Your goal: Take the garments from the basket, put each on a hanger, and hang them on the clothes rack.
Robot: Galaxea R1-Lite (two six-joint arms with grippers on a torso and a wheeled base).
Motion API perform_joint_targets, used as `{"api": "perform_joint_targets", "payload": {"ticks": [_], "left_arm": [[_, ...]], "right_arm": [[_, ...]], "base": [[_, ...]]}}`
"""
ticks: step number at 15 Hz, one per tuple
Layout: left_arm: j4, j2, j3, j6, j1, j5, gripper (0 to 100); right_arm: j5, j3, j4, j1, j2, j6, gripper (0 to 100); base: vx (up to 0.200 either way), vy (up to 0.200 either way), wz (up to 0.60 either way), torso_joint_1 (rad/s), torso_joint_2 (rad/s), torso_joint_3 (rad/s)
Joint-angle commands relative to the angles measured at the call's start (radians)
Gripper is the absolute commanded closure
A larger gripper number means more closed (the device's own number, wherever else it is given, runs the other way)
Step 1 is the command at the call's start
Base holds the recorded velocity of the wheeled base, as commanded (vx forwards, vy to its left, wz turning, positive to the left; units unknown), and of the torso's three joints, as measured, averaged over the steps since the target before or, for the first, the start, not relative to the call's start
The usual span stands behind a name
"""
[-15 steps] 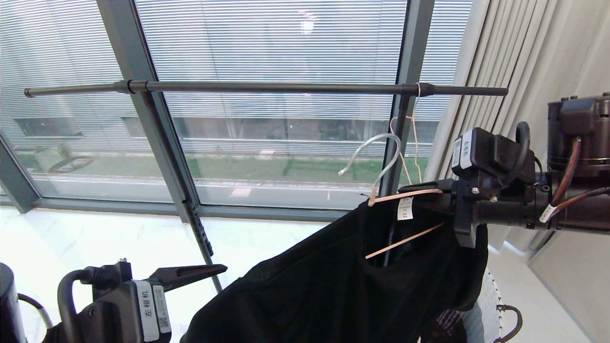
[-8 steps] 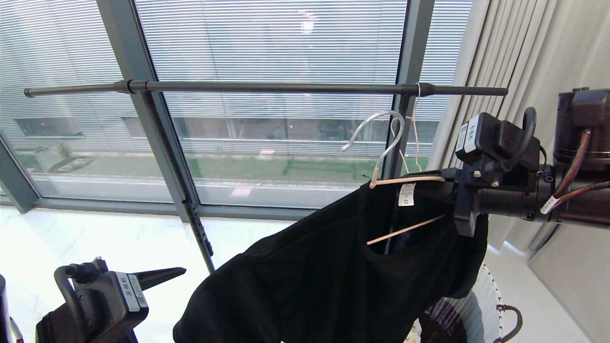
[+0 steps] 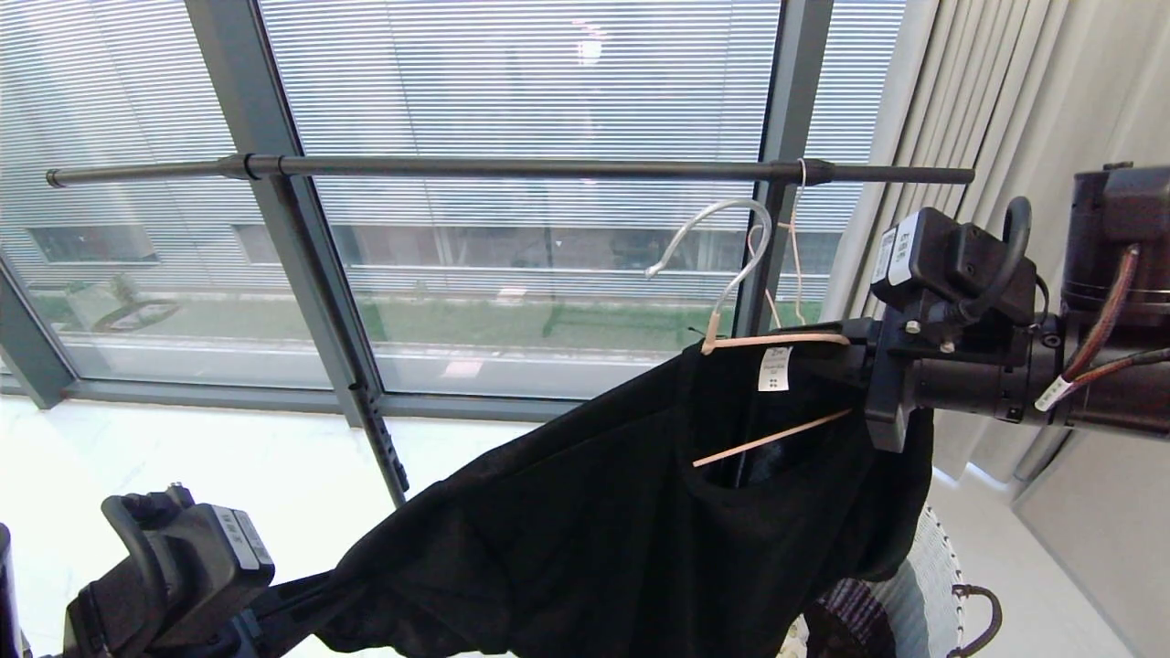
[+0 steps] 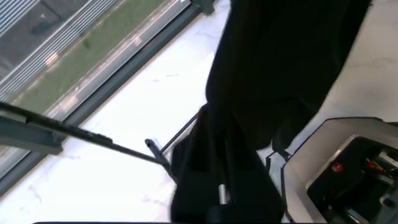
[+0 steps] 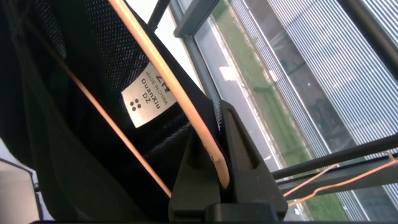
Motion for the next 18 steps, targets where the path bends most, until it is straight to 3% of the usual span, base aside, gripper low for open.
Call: {"api": "perform_joint_targets", "payload": {"ticks": [1,4,7,8,10,13,16,18], "left_arm": [[0.0,-0.003,0.007,0.004,0.071,0.001,100],[0.0,-0.002,0.005,0.005,0.237,-0.002,100],[-0.001,-0.019,-0.013,0.004,0.222,-0.009,100],[-0.001,-0.02,-0.021,-0.002,0.199,-0.007,0],[-0.001,-0.025,-0.021,-0.015,0.2,-0.004,0],[-0.001,-0.039,-0.029,-0.118,0.206,0.017,0],[-0.001,-0.04,-0.061,-0.144,0.258,0.14,0],[-0.001,-0.045,-0.068,-0.142,0.291,0.238,0]], "right_arm": [[-0.007,0.0,-0.001,-0.001,-0.002,0.005,100],[-0.047,0.001,-0.042,-0.002,-0.002,0.062,100],[-0.058,0.003,-0.057,-0.001,0.002,0.077,100],[-0.059,0.004,-0.057,0.001,0.002,0.077,100],[-0.085,0.004,-0.057,0.001,0.005,0.078,100],[-0.182,0.003,-0.054,0.002,0.019,0.118,100],[-0.32,-0.017,-0.057,0.042,0.062,0.192,100],[-0.443,-0.052,-0.1,0.074,0.124,0.282,100]], "base": [[0.0,0.0,0.0,0.0,0.0,0.0],[0.0,0.0,0.0,0.0,0.0,0.0],[0.0,0.0,0.0,0.0,0.0,0.0],[0.0,0.0,0.0,0.0,0.0,0.0],[0.0,0.0,0.0,0.0,0.0,0.0],[0.0,0.0,0.0,0.0,0.0,0.0],[0.0,0.0,0.0,0.0,0.0,0.0],[0.0,0.0,0.0,0.0,0.0,0.0]]}}
